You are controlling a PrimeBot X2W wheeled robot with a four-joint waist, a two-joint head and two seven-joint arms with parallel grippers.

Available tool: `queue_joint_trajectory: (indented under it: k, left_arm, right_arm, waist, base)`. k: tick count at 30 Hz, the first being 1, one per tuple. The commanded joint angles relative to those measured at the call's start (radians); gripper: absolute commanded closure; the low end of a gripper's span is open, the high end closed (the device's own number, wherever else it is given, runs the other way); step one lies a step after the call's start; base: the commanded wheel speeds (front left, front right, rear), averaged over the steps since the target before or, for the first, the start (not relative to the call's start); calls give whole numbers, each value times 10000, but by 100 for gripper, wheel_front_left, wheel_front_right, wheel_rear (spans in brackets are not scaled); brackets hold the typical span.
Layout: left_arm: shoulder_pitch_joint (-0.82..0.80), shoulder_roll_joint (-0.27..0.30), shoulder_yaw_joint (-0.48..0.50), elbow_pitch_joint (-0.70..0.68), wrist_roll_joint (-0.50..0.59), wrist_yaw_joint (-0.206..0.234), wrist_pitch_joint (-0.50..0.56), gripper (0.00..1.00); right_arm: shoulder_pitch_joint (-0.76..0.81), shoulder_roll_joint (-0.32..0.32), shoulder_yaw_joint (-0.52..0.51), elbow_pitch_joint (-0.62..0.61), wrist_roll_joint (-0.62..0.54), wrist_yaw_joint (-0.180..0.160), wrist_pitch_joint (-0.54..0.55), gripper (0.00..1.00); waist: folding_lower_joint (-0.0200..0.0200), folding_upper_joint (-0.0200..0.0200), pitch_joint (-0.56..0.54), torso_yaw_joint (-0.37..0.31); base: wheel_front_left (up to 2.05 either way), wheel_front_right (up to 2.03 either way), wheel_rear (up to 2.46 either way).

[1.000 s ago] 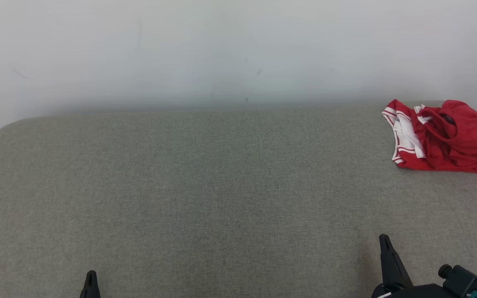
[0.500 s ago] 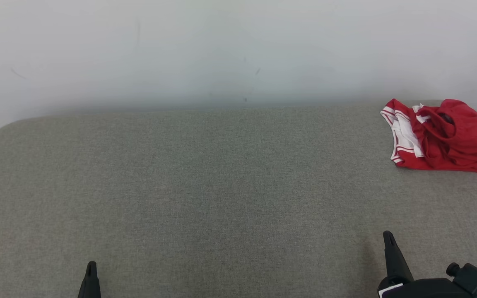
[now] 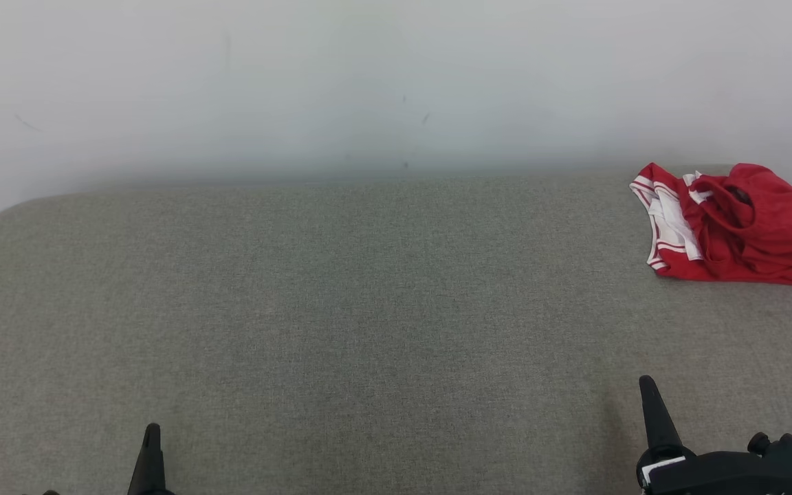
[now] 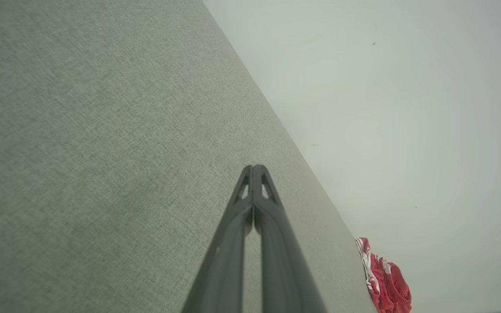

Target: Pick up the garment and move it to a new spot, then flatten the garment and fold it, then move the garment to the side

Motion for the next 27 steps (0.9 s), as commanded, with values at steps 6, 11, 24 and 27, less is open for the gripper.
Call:
queue_joint_trajectory:
  k: [6, 11, 24, 27]
  left_arm:
    - [-336, 45, 62, -49, -815, -83, 200, 100]
    - [-433, 47, 84, -39, -1329, -99, 334, 100]
    - [-634, 51, 143, -10, -2590, -195, 643, 100]
    - [-669, 52, 154, -4, -2881, -187, 710, 100]
  right_arm:
    - [-272, -71, -84, -71, 851, -11, 220, 100]
    - [-356, -73, -128, -56, 1367, -12, 346, 100]
    - [-503, -70, -232, -20, 2625, -14, 668, 100]
    - [-541, -69, -257, -8, 2904, -15, 730, 100]
  waist:
    - [-1, -1, 5, -16]
    - [-1, -1, 8, -28]
    - [-1, -1, 18, -62]
    - [-1, -1, 20, -69]
  base:
    - [0, 0, 0]
    - [0, 0, 0]
    - [0, 0, 0]
    - [0, 0, 0]
